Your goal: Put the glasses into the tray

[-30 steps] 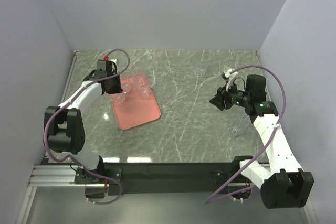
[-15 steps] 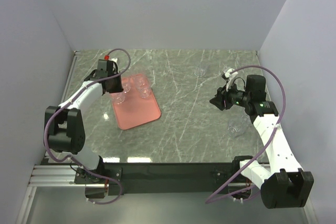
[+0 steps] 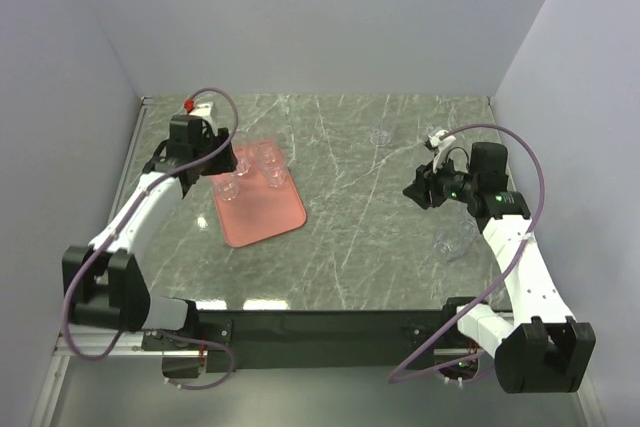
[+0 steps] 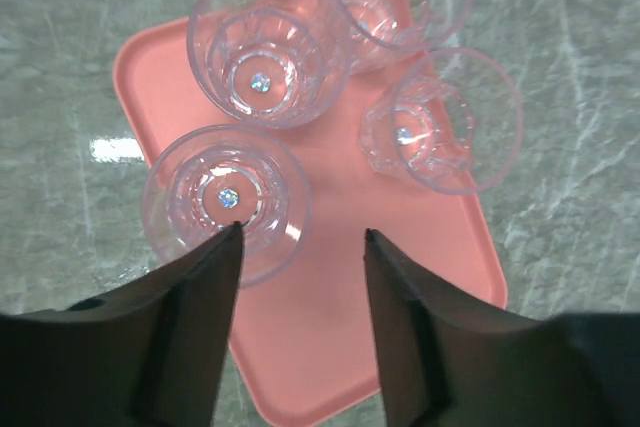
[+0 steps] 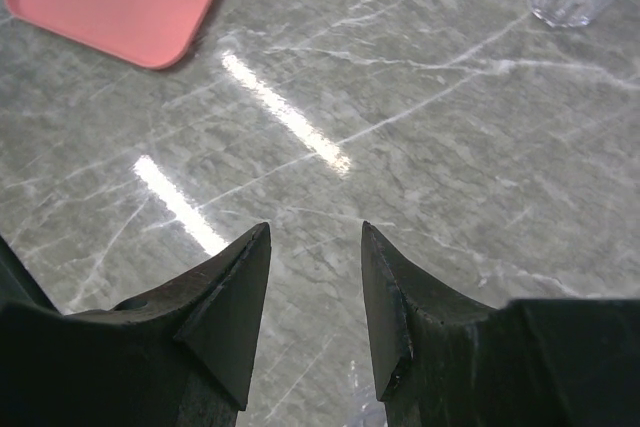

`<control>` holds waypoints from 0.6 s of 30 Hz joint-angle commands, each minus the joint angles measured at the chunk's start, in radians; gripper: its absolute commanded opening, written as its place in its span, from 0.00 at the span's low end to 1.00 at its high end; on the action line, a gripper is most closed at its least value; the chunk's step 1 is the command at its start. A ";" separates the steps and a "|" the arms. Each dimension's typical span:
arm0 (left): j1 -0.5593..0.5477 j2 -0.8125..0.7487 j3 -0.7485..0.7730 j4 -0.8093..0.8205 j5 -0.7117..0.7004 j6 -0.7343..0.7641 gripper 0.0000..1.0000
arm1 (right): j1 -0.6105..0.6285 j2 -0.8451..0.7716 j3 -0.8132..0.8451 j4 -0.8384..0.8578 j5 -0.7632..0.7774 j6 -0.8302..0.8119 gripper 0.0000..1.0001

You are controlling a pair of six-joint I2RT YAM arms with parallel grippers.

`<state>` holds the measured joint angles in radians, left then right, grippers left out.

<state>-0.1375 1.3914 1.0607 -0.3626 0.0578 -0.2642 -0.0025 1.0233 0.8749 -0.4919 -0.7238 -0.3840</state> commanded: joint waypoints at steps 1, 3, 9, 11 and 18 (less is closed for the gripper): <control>-0.004 -0.135 -0.040 0.050 0.010 -0.017 0.61 | -0.025 0.006 -0.005 0.035 0.021 -0.012 0.49; -0.004 -0.187 -0.079 0.059 0.001 -0.023 0.69 | -0.028 0.011 0.002 0.024 0.033 -0.013 0.49; -0.002 -0.385 -0.174 0.077 -0.055 -0.009 0.83 | -0.030 0.040 0.070 -0.124 0.151 -0.131 0.51; -0.002 -0.445 -0.218 0.096 -0.088 -0.009 0.86 | -0.037 0.044 0.099 -0.209 0.226 -0.188 0.52; -0.002 -0.531 -0.255 0.097 -0.197 -0.040 0.95 | -0.071 0.044 0.177 -0.333 0.466 -0.155 0.52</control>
<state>-0.1371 0.8886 0.8062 -0.2996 -0.0772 -0.2844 -0.0502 1.0790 0.9993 -0.7666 -0.4122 -0.5438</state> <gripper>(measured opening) 0.948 0.524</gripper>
